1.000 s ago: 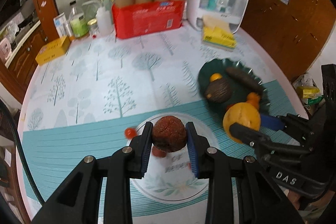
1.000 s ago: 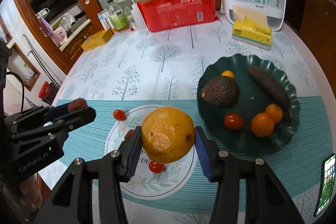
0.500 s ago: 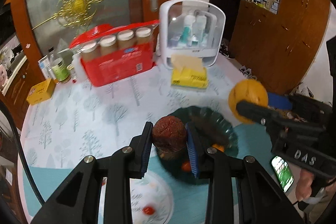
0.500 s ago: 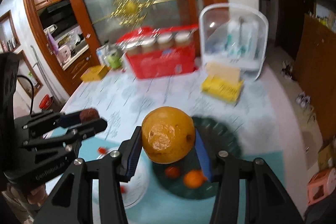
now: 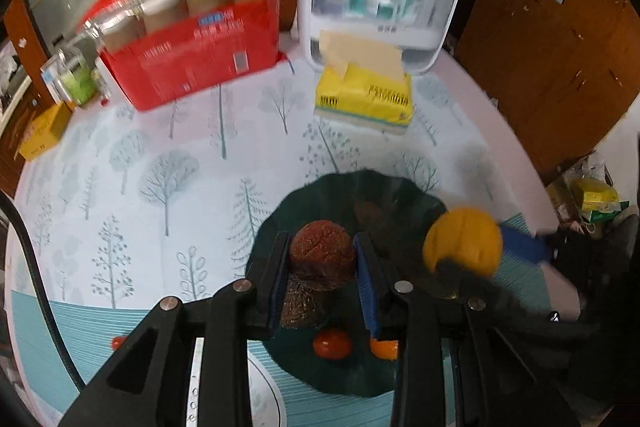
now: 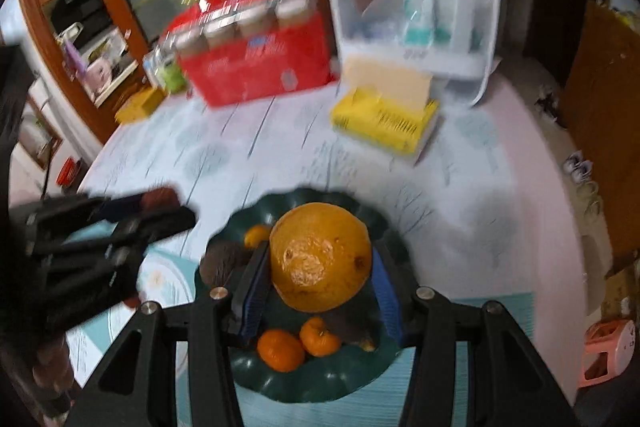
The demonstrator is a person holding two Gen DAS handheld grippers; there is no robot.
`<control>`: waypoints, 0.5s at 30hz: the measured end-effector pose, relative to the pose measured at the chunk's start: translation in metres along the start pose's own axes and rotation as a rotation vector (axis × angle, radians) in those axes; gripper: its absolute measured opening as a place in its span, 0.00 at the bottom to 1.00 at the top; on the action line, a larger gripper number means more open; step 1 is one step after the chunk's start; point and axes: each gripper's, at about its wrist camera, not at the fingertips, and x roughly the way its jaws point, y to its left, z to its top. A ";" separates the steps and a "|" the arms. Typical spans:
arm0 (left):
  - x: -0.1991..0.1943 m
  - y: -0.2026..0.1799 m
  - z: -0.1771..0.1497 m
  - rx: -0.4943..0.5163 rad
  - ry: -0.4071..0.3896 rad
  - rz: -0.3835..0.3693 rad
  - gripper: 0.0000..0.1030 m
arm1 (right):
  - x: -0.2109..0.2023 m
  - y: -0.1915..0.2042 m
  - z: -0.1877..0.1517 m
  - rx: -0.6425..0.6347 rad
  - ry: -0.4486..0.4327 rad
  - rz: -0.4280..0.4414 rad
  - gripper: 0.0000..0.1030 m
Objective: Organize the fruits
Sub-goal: 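Carry lychee and yellow orange onto the green plate and open both tools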
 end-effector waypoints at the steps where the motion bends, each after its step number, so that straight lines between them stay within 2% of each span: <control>1: 0.008 0.000 0.001 -0.002 0.018 0.002 0.29 | 0.005 0.004 -0.005 -0.014 0.009 0.013 0.48; 7: 0.038 -0.005 0.001 0.036 0.075 0.005 0.29 | 0.027 0.026 -0.028 -0.105 0.036 0.048 0.48; 15: 0.062 -0.009 -0.003 0.097 0.114 0.011 0.29 | 0.053 0.027 -0.042 -0.153 0.064 0.020 0.49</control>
